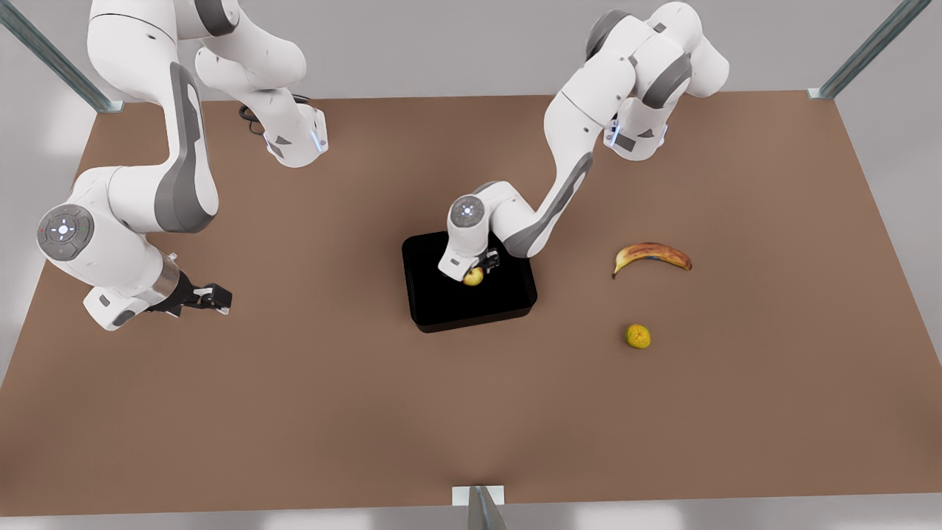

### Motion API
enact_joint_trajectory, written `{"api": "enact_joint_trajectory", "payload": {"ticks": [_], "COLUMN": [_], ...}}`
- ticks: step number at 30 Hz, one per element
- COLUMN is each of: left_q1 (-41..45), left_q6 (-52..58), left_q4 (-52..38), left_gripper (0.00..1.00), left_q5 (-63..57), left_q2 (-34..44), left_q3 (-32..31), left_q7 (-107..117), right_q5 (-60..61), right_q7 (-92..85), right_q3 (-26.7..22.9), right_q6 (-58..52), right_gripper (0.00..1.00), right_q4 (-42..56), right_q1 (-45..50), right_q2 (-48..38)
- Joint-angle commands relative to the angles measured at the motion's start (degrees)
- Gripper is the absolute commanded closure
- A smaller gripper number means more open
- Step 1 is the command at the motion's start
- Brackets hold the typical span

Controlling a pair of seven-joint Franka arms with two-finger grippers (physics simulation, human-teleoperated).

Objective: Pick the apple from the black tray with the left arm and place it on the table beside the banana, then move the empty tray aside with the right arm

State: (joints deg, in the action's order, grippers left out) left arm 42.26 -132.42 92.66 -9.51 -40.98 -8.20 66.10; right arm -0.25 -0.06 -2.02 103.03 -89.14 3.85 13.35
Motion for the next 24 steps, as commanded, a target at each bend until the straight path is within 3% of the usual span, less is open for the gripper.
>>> {"api": "enact_joint_trajectory", "payload": {"ticks": [1,12,14,17,21,24], "left_q1": [-0.07,0.19,0.2,0.2,-2.97,-14.47], "left_q6": [-1.0,-4.86,-4.78,-4.16,6.2,20.0], "left_q4": [0.33,1.91,1.91,1.83,1.21,1.3], "left_gripper": [0.0,0.0,0.3,0.32,0.3,0.3], "left_q5": [-1.39,-2.09,-2.09,-2.09,-1.56,4.23], "left_q2": [0.11,-2.35,-2.35,-2.08,4.07,11.19], "left_q3": [0.03,-0.06,-0.06,-0.06,-0.24,-0.41], "left_q7": [15.11,15.46,15.63,15.63,8.87,-15.73], "right_q5": [-0.01,0.16,0.16,0.07,0.07,0.42], "right_q7": [0.94,0.94,0.94,0.94,0.94,1.12], "right_q3": [0.0,-0.01,0.0,0.0,0.0,0.0], "right_q6": [-0.02,-0.02,-0.02,-0.02,-0.02,-0.02], "right_gripper": [0.0,0.0,0.0,0.0,0.0,0.0], "right_q4": [0.02,0.02,0.02,0.02,0.02,0.11], "right_q1": [0.02,0.02,-0.07,0.02,0.01,0.02], "right_q2": [-0.08,0.01,-0.08,-0.08,-0.08,-0.08]}}
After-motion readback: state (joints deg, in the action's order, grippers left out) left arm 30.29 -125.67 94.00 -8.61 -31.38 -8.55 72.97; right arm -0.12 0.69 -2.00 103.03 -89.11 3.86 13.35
